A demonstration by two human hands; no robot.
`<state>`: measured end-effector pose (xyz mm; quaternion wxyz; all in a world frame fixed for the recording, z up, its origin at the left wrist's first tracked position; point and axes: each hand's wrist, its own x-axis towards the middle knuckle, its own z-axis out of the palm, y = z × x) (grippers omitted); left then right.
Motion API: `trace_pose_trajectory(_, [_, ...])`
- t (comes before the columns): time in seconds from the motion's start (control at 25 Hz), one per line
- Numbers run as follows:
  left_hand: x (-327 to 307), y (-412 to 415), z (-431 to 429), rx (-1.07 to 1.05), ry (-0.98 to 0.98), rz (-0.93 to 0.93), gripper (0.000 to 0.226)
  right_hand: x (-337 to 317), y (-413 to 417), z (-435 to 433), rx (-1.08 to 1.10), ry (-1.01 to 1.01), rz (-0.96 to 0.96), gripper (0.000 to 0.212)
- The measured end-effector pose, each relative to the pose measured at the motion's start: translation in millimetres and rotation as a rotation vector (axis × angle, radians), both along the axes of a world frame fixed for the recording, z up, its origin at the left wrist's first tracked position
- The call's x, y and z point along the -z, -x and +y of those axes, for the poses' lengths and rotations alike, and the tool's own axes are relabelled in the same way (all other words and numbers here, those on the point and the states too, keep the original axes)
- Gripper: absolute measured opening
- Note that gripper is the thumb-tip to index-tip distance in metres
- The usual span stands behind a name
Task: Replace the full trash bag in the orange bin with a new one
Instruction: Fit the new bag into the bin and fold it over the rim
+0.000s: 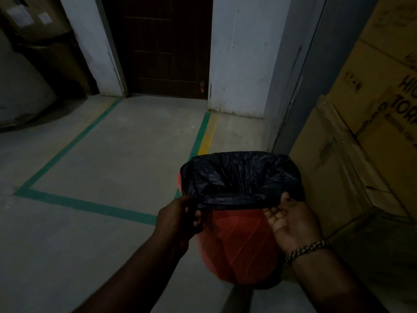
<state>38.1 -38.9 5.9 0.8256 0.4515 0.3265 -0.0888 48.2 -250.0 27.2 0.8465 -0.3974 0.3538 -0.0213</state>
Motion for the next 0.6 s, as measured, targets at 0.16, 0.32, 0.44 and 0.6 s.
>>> trace_pose_trajectory(0.16, [-9,2,-5,-0.05,0.115,-0.028,0.022,2,-4,-8,0.044,-0.007,0.019,0.009])
trace_pose_trajectory(0.32, [-8,-3,-1,-0.06,0.298,-0.032,0.028,2,-6,-12,0.047,-0.01,0.01,0.009])
trace_pose_trajectory(0.44, [-2,-8,2,-0.033,0.248,-0.034,0.015,2,-7,-13,0.033,-0.003,0.0,0.008])
trace_pose_trajectory(0.6, [10,-15,11,-0.139,0.161,-0.092,0.024,3,-10,-22,0.055,0.006,0.002,0.01])
